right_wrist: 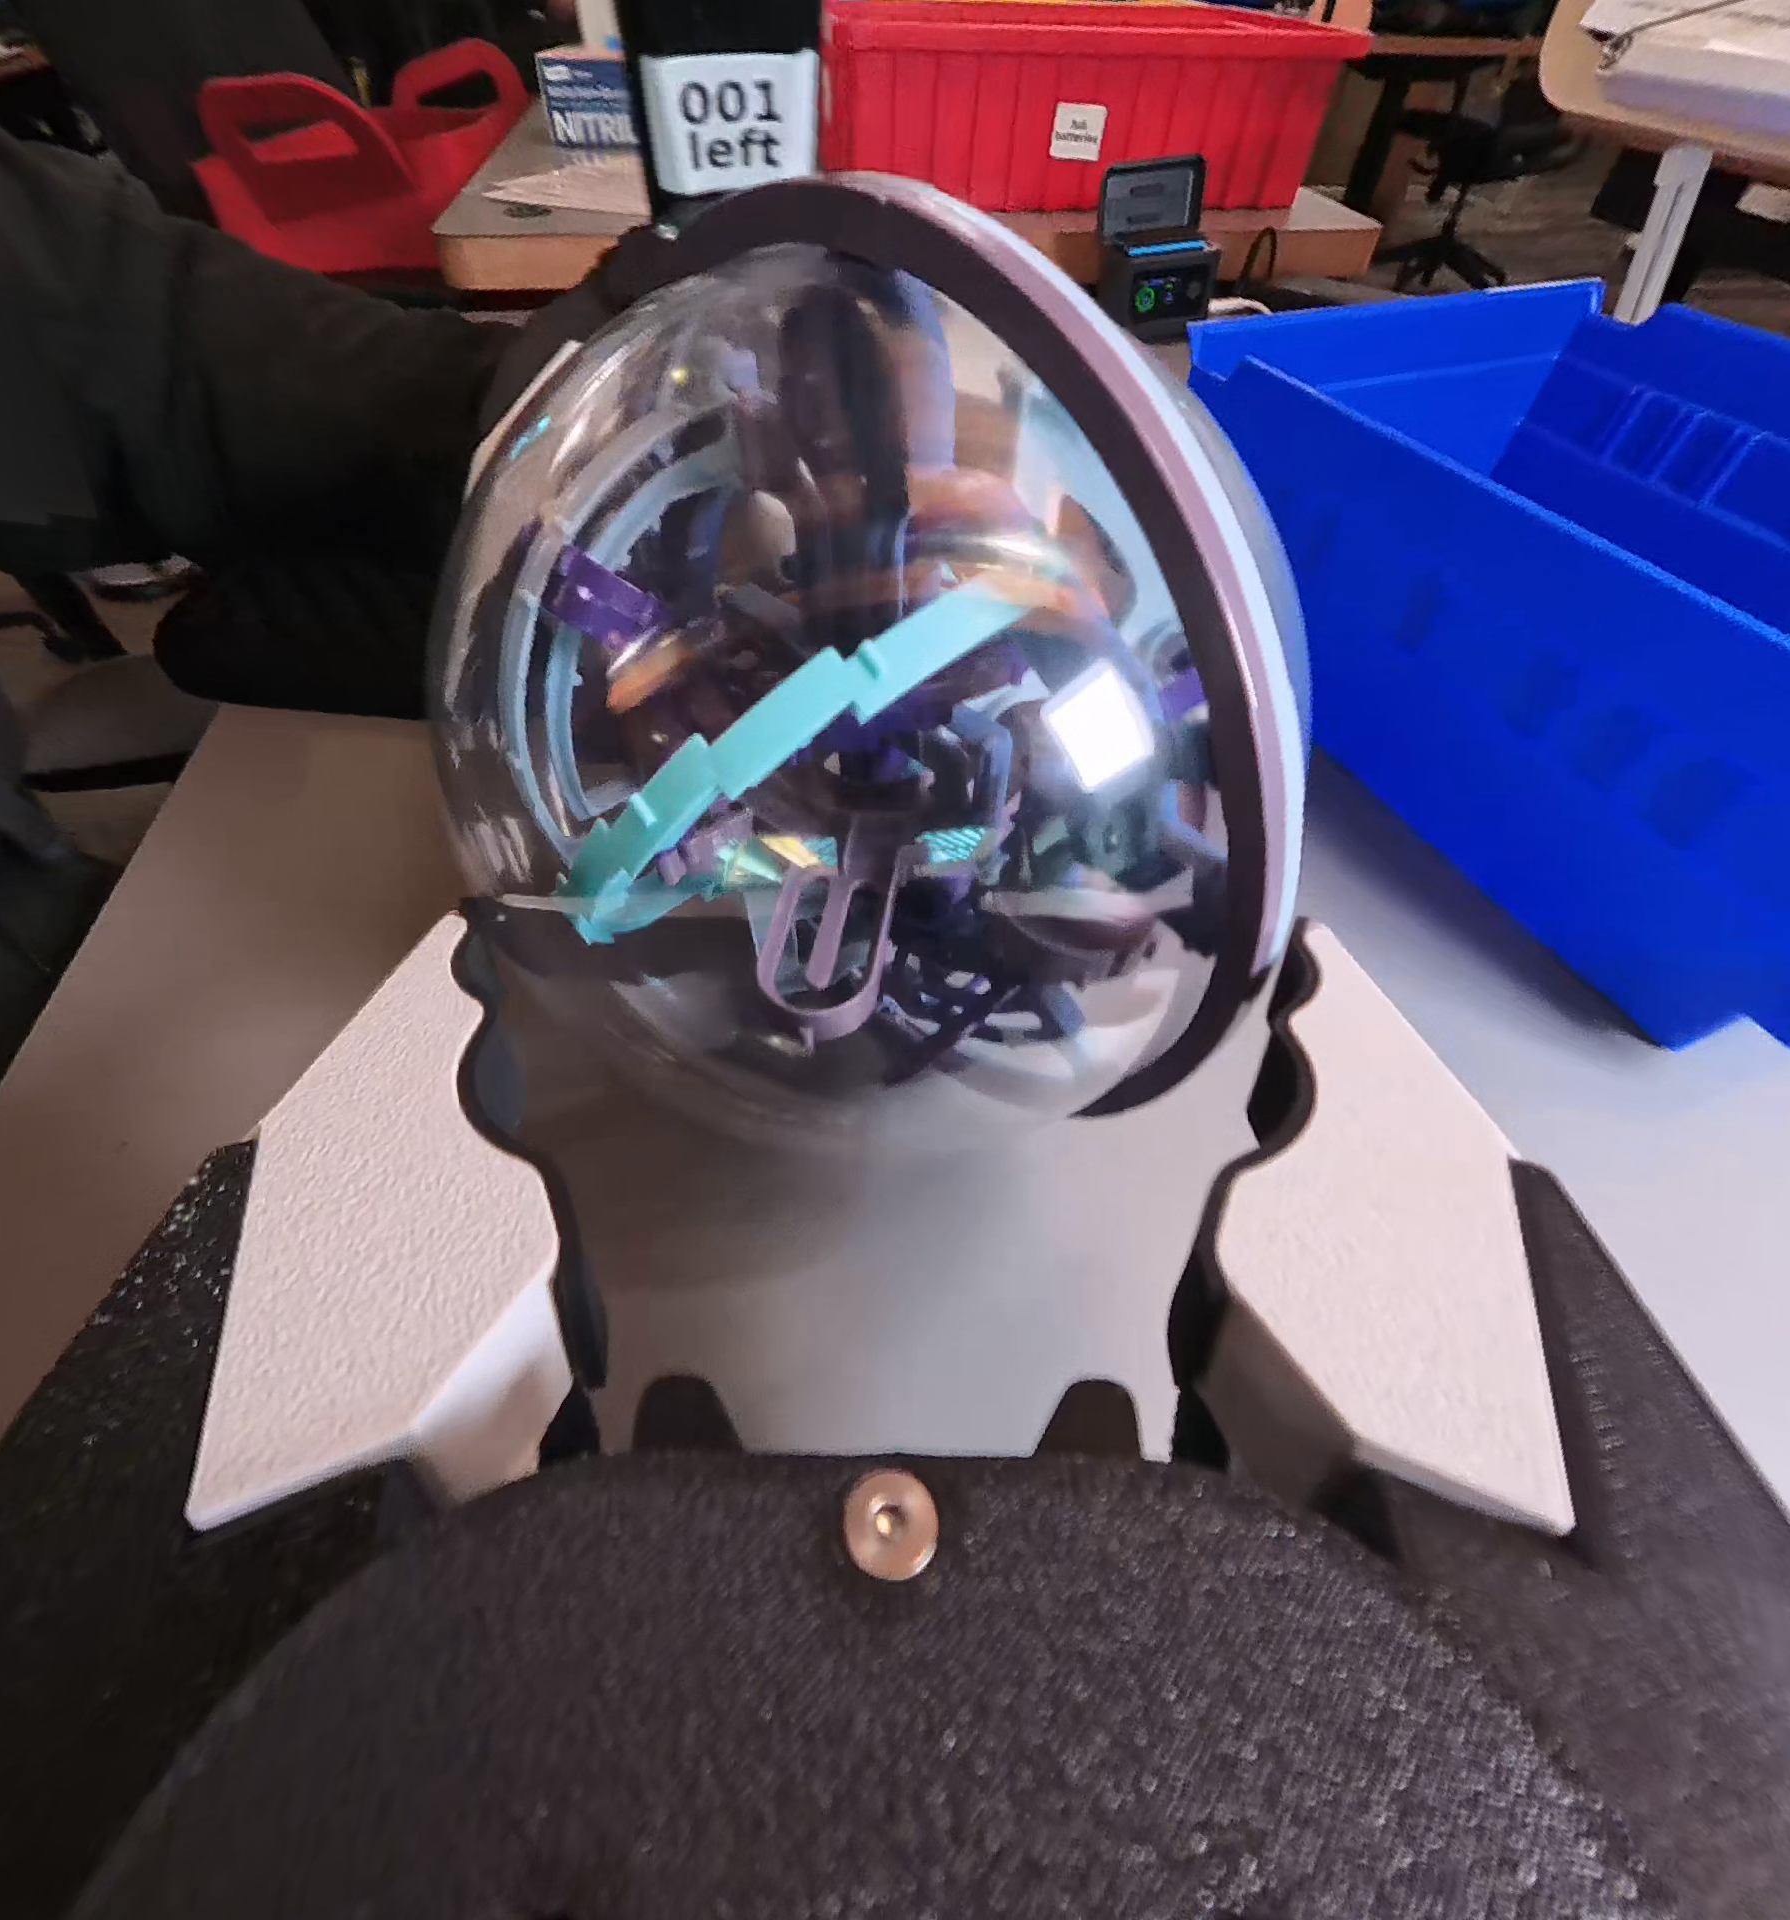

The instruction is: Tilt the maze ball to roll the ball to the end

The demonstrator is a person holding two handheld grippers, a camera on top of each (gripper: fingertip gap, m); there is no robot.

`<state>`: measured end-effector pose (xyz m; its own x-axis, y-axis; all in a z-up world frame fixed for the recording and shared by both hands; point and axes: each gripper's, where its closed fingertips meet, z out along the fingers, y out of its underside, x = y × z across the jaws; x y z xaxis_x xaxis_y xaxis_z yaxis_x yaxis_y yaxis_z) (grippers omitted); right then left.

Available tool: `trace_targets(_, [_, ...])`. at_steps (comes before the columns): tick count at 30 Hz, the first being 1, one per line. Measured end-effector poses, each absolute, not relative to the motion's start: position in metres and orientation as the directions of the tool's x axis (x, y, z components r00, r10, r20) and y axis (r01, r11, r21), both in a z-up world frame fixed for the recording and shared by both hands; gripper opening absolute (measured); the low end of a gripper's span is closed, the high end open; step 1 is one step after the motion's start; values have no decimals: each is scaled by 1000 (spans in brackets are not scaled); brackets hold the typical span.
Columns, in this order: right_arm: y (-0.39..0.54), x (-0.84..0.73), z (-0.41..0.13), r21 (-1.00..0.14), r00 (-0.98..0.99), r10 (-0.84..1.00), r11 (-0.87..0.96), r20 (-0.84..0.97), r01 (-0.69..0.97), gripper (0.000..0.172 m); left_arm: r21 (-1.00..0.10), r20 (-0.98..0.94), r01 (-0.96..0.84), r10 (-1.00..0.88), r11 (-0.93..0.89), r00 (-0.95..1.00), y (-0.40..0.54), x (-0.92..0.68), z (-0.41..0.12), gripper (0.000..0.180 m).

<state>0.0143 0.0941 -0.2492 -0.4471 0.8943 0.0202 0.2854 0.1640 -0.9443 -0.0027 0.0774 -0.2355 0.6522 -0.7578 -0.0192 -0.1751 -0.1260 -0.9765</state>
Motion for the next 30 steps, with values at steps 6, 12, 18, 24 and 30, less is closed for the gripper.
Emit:
trace_targets(6, [111, 31, -246, -913, -290, 955, 174, 65, 368, 139, -972, -53, -195, -681, -134, 730, 82, -3, -235, 156])
trace_targets(12, [89, 30, -238, -900, -149, 981, 172, 122, 399, 135, -961, -132, -251, -615, -112, 778, 81, 4, -234, 155])
trace_targets(18, [87, 25, -245, -891, -177, 977, 183, 118, 415, 136, -964, -134, -246, -605, -105, 785, 75, 4, -233, 155])
trace_targets(24, [88, 26, -246, -863, -265, 952, 259, 152, 434, 136, -971, -117, -227, -675, -76, 728, 62, 0, -230, 154])
trace_targets(30, [85, 19, -242, -830, -340, 923, 327, 178, 453, 135, -973, -34, -191, -734, -131, 678, 64, -5, -241, 157])
